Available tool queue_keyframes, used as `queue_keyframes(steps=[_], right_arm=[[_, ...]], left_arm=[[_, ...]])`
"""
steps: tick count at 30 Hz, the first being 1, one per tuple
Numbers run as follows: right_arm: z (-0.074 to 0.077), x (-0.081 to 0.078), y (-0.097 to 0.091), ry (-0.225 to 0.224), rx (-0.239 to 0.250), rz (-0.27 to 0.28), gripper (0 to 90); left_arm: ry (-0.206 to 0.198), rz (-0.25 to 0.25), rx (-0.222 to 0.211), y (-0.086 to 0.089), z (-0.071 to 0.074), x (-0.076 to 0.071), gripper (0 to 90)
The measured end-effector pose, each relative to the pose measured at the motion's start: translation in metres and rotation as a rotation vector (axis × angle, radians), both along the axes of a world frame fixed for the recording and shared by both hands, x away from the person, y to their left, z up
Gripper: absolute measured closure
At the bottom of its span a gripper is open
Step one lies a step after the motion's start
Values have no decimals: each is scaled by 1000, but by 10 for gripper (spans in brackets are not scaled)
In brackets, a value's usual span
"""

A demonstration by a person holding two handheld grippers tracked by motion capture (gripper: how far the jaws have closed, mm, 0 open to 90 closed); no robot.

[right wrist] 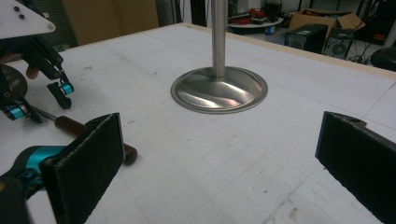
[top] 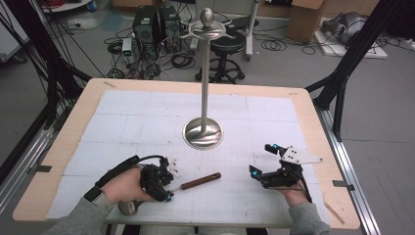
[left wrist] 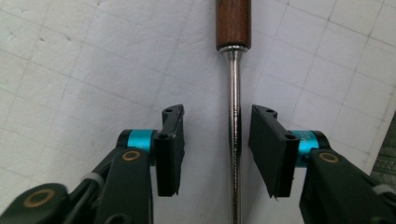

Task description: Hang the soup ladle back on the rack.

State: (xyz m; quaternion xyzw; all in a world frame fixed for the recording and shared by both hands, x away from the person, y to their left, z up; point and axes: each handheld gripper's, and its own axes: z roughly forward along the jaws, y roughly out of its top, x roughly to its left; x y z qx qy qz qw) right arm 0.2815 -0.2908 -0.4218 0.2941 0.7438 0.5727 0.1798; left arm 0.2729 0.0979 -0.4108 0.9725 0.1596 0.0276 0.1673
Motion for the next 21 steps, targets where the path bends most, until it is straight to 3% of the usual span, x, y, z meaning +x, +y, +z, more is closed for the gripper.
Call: queue_keyframes(steps=[7,16,21], right_arm=[[0,0,0,-4,-1,-2,3],[0,0,0,-1,0,4,3],[0,0,0,-1,-1,4,3]], left_arm=[[-8,-26,58,-9,2,-5,683],[27,-14,53,-9,2,-2,726],[32,-8,70,-10,3,0,763]])
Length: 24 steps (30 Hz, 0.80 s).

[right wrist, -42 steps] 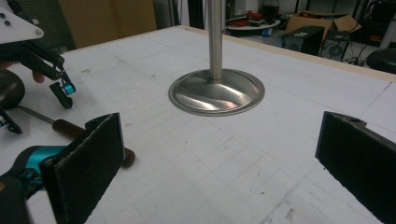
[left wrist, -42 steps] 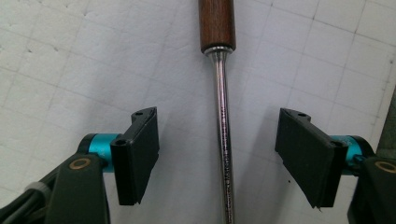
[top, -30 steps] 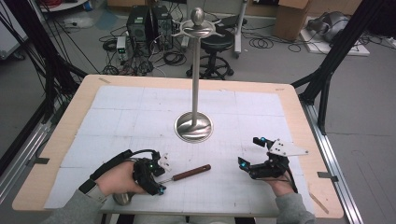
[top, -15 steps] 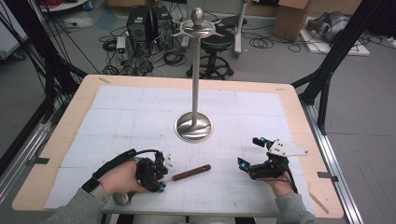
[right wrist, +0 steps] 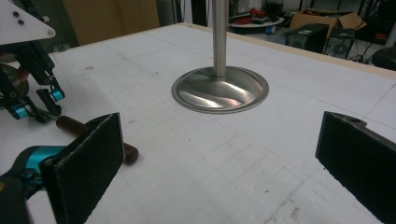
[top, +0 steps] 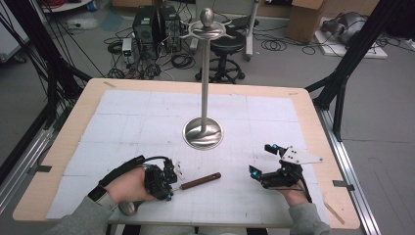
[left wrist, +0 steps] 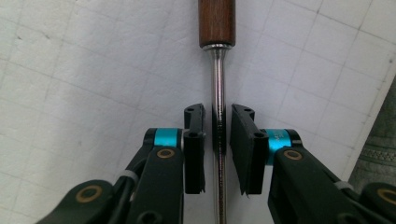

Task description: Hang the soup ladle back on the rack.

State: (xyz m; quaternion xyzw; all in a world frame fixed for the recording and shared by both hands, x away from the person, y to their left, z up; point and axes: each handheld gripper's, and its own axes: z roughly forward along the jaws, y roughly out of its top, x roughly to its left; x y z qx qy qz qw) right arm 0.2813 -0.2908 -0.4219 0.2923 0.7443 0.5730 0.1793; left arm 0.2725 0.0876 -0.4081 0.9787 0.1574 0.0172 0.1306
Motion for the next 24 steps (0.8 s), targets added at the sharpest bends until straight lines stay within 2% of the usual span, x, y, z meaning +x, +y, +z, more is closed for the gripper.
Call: queue_keyframes(steps=[3,7,8,9,10,15,16,18,22,23,24], right_arm=[[0,0,0,4,1,-2,3],[0,0,0,3,0,-1,3],[0,0,0,3,0,-1,3],[0,0,0,2,-2,-2,3],[0,0,0,3,-1,-1,3],[0,1,-1,2,1,-6,3],[0,1,-1,2,1,-6,3],[0,1,0,4,0,-5,3],[-1,1,0,4,-7,-1,3],[-1,1,0,4,-7,-1,3],[-1,1,0,4,-8,0,3]], left_arm=[[-11,6,-5,1,0,0,832],[-11,5,-57,9,-1,0,839],[-11,5,-57,9,-1,0,840],[-9,18,-97,14,-2,0,840],[-7,23,-114,16,-3,0,840],[-17,40,-166,26,0,-1,841],[-17,40,-166,26,0,-1,840],[-32,57,-212,33,7,-3,840],[-59,79,-265,44,15,-6,840],[-59,79,-265,44,15,-6,840],[-69,92,-289,49,18,-6,840]])
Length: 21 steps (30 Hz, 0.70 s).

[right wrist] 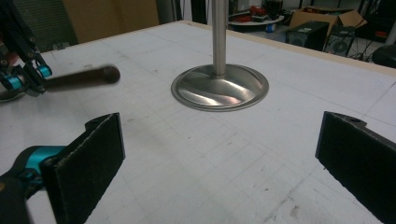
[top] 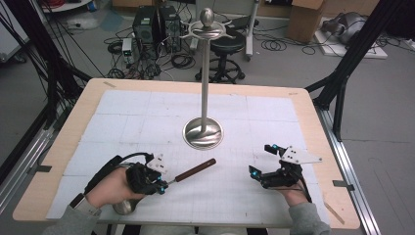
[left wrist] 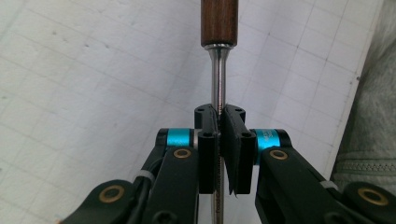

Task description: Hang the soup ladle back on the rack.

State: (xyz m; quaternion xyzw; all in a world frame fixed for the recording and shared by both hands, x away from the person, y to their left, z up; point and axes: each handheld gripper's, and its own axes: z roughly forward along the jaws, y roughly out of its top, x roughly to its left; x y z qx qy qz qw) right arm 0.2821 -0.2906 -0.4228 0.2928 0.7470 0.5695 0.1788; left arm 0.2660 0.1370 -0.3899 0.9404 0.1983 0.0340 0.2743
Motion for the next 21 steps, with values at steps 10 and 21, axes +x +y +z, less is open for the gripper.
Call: queue_keyframes(steps=[10,21], right_arm=[[-1,1,0,3,0,-2,3],[0,0,0,5,3,-2,3]], left_arm=[[-36,45,-63,22,14,1,840],[-96,73,-185,38,26,0,841]])
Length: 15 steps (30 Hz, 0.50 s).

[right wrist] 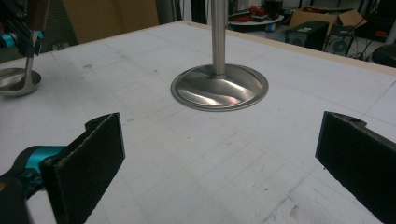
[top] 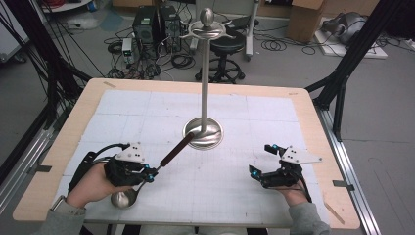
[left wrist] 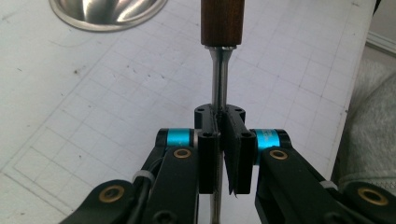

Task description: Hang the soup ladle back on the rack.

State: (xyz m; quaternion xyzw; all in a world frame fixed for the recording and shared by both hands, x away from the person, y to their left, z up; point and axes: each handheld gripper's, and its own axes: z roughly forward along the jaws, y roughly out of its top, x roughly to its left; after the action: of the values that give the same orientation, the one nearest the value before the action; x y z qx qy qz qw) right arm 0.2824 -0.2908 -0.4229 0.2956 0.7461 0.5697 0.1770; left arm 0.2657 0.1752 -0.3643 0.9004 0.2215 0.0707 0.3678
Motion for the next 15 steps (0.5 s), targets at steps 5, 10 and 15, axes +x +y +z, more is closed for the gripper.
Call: queue_keyframes(steps=[5,10,15], right_arm=[[0,-1,0,3,0,-3,3],[0,0,0,-4,0,-1,3],[0,0,0,-7,-2,0,3]], left_arm=[[-38,37,-48,4,4,2,841],[-88,40,-102,5,8,2,841],[-124,62,-110,6,10,2,841]])
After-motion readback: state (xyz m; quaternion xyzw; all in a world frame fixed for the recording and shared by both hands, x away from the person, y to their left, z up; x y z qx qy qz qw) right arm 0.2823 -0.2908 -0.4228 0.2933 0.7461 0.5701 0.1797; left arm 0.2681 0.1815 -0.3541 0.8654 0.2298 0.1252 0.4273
